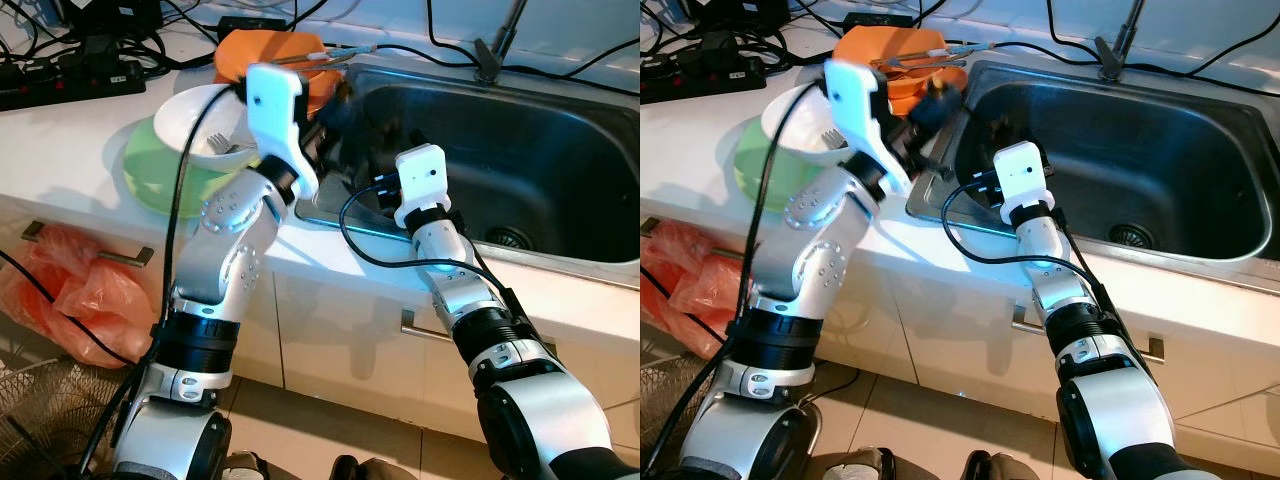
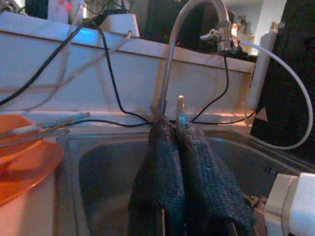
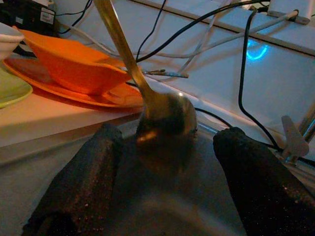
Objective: Kitchen organization
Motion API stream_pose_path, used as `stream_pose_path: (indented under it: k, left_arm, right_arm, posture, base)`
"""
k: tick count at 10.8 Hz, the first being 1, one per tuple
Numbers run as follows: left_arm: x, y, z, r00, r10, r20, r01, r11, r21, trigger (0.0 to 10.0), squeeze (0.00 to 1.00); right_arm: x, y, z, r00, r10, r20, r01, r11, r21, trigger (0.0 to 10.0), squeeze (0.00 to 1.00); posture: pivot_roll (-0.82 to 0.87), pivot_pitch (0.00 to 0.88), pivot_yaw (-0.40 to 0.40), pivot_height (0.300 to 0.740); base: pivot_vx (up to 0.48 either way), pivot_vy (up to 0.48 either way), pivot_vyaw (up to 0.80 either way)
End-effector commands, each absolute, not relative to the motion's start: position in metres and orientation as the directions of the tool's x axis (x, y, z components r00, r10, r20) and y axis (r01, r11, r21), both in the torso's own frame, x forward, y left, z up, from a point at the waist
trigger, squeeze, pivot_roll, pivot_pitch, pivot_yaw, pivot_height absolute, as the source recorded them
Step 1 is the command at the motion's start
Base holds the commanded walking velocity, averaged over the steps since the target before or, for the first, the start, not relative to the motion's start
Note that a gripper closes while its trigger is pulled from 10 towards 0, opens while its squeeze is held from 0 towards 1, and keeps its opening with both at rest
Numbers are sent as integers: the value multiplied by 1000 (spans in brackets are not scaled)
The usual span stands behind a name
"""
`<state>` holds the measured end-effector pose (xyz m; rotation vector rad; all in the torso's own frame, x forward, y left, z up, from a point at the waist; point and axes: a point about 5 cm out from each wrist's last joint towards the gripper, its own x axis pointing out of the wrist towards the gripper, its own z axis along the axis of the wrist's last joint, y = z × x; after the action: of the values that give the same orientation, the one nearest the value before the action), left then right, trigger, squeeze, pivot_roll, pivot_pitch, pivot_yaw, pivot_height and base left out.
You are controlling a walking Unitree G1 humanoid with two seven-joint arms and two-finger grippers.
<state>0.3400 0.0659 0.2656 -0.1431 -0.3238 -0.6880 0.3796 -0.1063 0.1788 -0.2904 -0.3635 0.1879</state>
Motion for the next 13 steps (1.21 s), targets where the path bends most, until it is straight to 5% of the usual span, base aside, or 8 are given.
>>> stream_pose_path:
  k: [1,13]
  left_arm:
    - [339,60,263,715,-624,316,662,750,-16,10000,0]
    - [338,44,249,693,-679,242,702,712,-11,10000,0]
  right_arm:
    - [379,-108,179,918,231,321,-124,939,-320,10000,0]
    - [377,-98,187,895,261,362,-155,942,-297,10000,0]
  posture:
    - [95,143,-19,740]
    - [86,138,-4,740]
  base:
    - [0,0,0]
    - [0,0,0]
